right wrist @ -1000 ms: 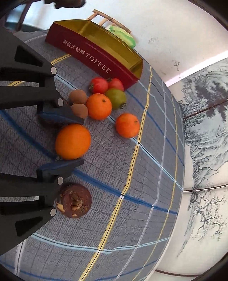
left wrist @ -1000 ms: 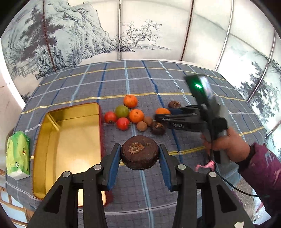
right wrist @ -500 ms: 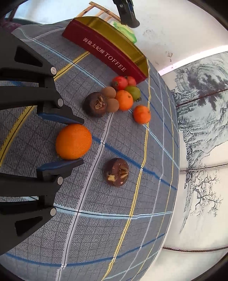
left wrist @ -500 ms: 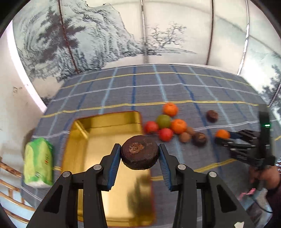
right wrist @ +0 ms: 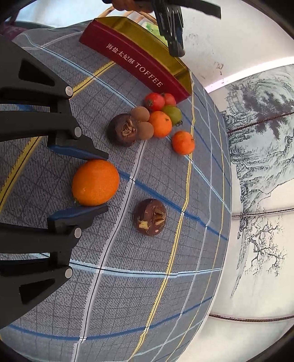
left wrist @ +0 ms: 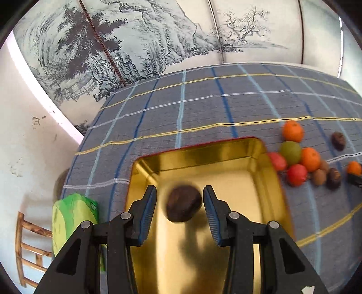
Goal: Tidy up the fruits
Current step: 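Carry the mangosteen into the gold tray and open the left gripper while the right gripper grasps an orange, then lower the orange into the gold tray and open the right gripper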
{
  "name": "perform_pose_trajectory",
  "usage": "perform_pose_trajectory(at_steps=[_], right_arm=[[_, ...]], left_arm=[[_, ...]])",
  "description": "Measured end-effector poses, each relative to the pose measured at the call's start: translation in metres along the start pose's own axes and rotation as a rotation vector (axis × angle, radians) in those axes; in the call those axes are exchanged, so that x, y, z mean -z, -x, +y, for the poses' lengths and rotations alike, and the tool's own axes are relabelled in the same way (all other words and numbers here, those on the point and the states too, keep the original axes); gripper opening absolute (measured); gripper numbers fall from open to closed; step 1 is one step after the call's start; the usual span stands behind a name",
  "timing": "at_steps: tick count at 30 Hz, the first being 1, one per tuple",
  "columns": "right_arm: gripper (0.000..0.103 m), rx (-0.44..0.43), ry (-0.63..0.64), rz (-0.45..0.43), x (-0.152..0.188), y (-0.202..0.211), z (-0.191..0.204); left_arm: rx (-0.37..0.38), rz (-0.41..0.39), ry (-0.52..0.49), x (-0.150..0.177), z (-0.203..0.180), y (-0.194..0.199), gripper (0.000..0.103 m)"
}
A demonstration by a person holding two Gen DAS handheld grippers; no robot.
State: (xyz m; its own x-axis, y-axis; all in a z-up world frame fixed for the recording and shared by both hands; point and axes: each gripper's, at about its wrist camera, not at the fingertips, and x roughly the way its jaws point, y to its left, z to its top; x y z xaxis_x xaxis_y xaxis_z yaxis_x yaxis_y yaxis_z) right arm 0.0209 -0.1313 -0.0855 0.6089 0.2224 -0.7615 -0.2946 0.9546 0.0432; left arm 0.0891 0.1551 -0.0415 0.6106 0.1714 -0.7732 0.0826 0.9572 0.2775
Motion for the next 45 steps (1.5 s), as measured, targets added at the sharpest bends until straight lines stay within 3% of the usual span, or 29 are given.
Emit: perform_pose_trajectory(at_steps=[8,11,14,16,20,22,25,27,32,38,45], right_arm=[[0.039,0.015,-0.002,-0.002,0.001,0.000,0.000],[0.039,0.015,-0.001,-0.002,0.001,0.000,0.000],[0.039,0.013,-0.003,-0.003,0.001,0.000,0.001],[0.039,0.021,0.001,-0.002,0.002,0.000,0.002],[0.039,0.018,-0.021,-0.001,0.007,0.005,0.002],[0.039,0.000,-0.051,-0.006,0.009,0.012,0.003],[0.039,-0.017,-0.045,-0.030,0.006,0.027,0.014],[0.039,-0.054,-0.033,-0.052,-0.003,0.039,0.027],[0.039,-0.189,0.038,-0.079,-0.039,0.049,0.084],[0.039,-0.293,0.139,-0.050,-0.070,0.023,0.161],[0.039,-0.312,0.172,0.043,-0.087,-0.031,0.210]], left_arm=[[-0.046,0.005,0.014,-0.015,0.018,-0.018,0.043],[-0.007,-0.040,0.081,-0.010,0.025,0.001,0.057],[0.040,-0.142,0.182,0.004,0.034,0.037,0.068],[0.050,-0.198,0.236,0.017,0.037,0.061,0.081],[0.085,-0.306,0.376,0.054,0.044,0.110,0.095],[0.101,-0.318,0.414,0.074,0.043,0.128,0.095],[0.104,-0.233,0.418,0.092,0.036,0.137,0.095],[0.143,-0.219,0.415,0.106,0.030,0.143,0.095],[0.082,-0.239,0.423,0.131,0.015,0.162,0.096],[0.028,-0.274,0.342,0.142,0.006,0.178,0.097],[0.148,-0.300,0.452,0.157,0.030,0.184,0.097]])
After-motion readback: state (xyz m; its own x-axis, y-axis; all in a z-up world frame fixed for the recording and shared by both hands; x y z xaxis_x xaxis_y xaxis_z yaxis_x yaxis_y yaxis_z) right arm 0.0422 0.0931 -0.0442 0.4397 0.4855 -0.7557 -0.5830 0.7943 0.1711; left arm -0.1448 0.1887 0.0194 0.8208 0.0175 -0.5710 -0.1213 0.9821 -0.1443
